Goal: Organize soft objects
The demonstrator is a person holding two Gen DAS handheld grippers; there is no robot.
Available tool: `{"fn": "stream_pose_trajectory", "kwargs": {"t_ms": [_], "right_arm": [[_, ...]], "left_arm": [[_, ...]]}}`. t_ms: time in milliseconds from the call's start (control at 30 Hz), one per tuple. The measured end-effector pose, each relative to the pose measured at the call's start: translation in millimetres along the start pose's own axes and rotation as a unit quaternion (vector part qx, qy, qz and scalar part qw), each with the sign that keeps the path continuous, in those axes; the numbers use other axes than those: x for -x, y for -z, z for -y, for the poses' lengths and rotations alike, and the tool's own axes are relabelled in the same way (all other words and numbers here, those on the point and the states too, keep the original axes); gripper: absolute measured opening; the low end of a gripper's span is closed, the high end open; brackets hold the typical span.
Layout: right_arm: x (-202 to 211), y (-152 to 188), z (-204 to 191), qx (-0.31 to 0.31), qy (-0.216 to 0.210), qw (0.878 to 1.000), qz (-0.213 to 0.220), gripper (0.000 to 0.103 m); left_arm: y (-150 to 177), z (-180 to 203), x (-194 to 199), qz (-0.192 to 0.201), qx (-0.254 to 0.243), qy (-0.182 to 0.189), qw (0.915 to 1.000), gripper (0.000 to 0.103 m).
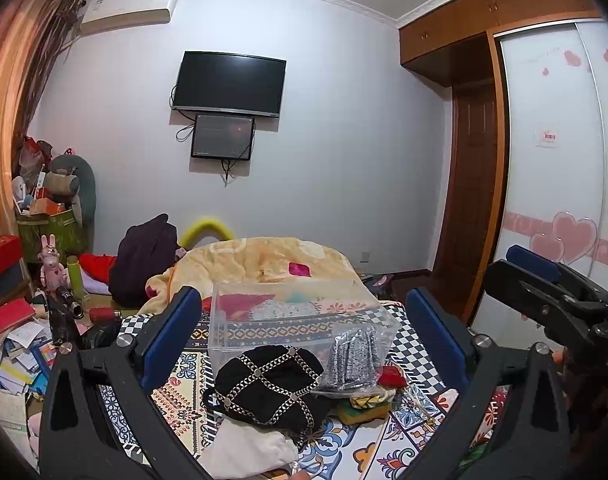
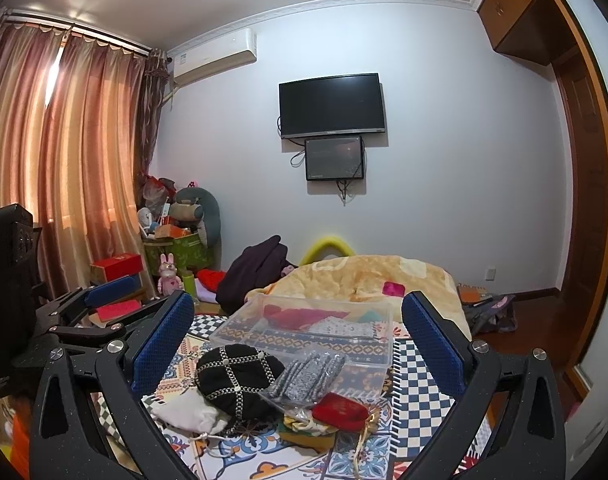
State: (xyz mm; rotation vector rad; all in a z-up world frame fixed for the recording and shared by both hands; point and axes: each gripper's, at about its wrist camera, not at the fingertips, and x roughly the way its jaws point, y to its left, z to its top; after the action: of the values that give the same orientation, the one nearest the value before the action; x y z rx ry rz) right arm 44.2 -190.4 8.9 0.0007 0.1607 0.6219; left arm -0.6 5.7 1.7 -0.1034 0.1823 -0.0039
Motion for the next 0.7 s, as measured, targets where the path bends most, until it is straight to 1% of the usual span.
{"fn": "stream_pose_trajectory", "kwargs": {"t_ms": [700], "right_arm": [[-0.8,1.1,0.4,-0.004,-0.005,1.000,0.000,0.103]], "left_arm": [[1.6,-0.7,-1.3,-0.003,0.004,0.001,1.0000,0.103]]}}
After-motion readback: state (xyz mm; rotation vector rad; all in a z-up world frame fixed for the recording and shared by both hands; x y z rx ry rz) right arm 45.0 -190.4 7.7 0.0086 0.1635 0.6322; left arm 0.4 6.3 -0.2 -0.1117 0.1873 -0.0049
